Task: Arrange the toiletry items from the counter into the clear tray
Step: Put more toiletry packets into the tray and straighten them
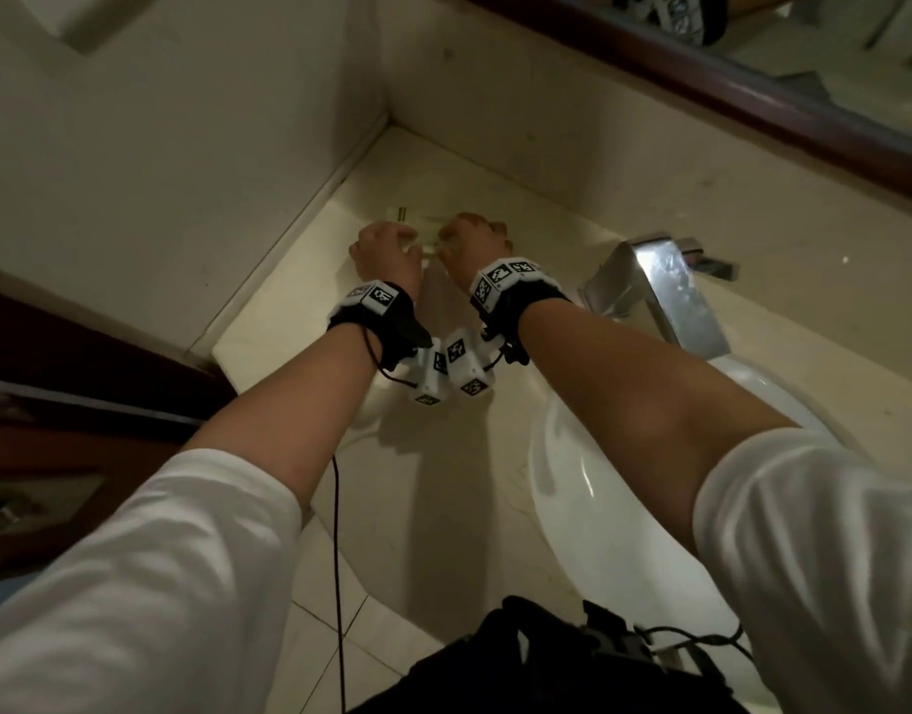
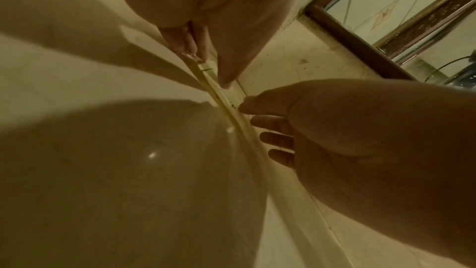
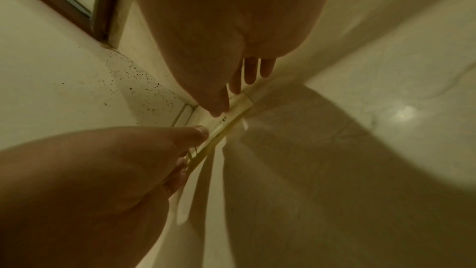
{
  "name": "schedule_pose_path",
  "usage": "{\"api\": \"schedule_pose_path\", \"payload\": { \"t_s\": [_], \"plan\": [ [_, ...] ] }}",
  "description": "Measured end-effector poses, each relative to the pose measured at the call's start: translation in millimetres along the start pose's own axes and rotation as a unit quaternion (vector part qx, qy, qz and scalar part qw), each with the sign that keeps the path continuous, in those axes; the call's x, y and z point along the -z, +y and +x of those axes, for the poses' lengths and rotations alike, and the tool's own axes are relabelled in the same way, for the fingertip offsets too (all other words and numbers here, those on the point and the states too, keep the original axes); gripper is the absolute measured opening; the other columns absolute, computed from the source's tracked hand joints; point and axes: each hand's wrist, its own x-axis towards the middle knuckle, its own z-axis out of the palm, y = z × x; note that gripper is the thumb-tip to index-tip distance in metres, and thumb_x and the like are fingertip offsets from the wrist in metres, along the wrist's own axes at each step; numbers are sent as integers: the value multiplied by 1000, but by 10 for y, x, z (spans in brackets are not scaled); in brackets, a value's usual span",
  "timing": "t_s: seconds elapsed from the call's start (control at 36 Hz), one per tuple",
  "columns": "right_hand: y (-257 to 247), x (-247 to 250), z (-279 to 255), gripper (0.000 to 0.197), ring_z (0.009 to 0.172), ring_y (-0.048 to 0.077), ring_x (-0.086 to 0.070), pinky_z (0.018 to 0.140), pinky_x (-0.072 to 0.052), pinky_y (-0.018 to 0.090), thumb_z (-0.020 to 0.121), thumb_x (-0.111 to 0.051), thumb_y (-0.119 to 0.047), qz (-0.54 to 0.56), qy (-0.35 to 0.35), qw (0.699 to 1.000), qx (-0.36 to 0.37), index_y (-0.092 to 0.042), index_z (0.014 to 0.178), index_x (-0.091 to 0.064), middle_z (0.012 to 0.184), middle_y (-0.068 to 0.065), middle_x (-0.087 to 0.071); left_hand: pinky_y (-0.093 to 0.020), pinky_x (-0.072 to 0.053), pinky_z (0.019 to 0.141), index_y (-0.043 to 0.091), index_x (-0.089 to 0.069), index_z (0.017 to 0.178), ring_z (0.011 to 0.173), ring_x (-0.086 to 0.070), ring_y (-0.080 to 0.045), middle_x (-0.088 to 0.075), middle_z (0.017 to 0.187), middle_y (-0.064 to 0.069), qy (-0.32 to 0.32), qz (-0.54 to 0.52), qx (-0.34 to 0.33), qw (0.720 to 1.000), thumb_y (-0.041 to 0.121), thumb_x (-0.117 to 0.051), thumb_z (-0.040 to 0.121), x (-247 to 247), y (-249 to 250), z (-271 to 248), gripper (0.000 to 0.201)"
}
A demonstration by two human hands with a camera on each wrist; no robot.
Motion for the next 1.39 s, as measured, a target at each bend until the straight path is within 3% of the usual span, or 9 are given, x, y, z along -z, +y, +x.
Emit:
{"api": "schedule_pose_path", "payload": {
  "t_s": [0.22, 0.42, 0.64, 0.69, 0.81, 0.94, 1.08, 1.22, 1.39],
  "plan": [
    [5, -27, 50, 23, 118, 32, -39, 89, -37, 38, 86, -54, -30, 28, -13, 999, -23, -27, 108, -60, 126, 1, -50, -7, -33, 75, 7, -66, 95, 92, -56, -21, -47, 121, -15, -9, -111, 21, 994, 1, -60, 81, 73, 114, -60, 16],
    [116, 61, 4, 34, 121, 27, -41, 96, -39, 34, 82, -63, -25, 116, 33, 990, -67, -16, 114, -55, 124, 7, -54, -44, -56, 80, 34, -54, 62, 90, -62, -25, -63, 96, -6, -48, -239, 42, 969, -3, -41, 67, 65, 56, -90, 39],
    [155, 125, -282, 55, 94, 17, -54, 71, -45, 22, 78, -74, -20, 284, 21, 954, -88, -8, 124, -47, 108, 6, -57, -30, -40, 69, 24, -47, 62, 78, -48, -19, -49, 68, 6, -68, -273, 106, 954, -2, -46, 76, 356, 259, -396, 30],
    [160, 127, -404, 52, 90, 13, -54, 68, -46, 19, 77, -75, -22, 298, 11, 950, -88, -8, 122, -53, 102, 1, -57, -30, -40, 68, 24, -48, 64, 78, -47, -19, -49, 68, 5, -65, -288, 124, 947, 1, -47, 78, 390, 252, -472, 27],
    [289, 45, -613, 39, 95, 26, -66, 87, -54, 45, 73, -78, -18, 369, -23, 925, -91, -9, 109, -65, 104, 11, -69, -32, -44, 68, 21, -46, 79, 81, -48, -21, -49, 77, 4, -62, -339, 153, 926, 4, -49, 82, 436, 265, -720, 17],
    [484, 68, -1026, 31, 74, 21, -64, 69, -54, 36, 79, -73, -4, 459, -50, 882, -95, -2, 108, -66, 84, 7, -68, -38, -50, 89, 13, -51, 118, 96, -52, -20, -53, 104, -2, -113, -381, 174, 901, 10, -51, 88, 416, 337, -1022, 29],
    [739, 84, -1462, 19, 80, 28, -63, 77, -52, 43, 79, -72, -6, 503, -63, 854, -112, -8, 97, -67, 90, 17, -66, -40, -50, 87, 10, -58, 111, 96, -53, -23, -58, 104, -11, -169, -340, 157, 912, 11, -54, 85, 389, 435, -1324, 26],
    [1023, 185, -1957, 13, 77, 19, -60, 70, -51, 30, 83, -67, -1, 568, -63, 810, -131, -13, 83, -61, 86, 8, -63, -33, -45, 70, 18, -57, 72, 72, -52, -22, -55, 72, -3, -208, -311, 138, 917, 5, -55, 83, 313, 570, -1713, 17],
    [1549, 328, -2555, 19, 76, 13, -61, 60, -50, 22, 82, -68, -3, 581, -50, 799, -147, -8, 98, -59, 91, 6, -62, -25, -41, 58, 19, -54, 68, 61, -48, -17, -52, 64, -1, -239, -275, 119, 924, 4, -54, 83, 101, 905, -2327, 21]
  ]
}}
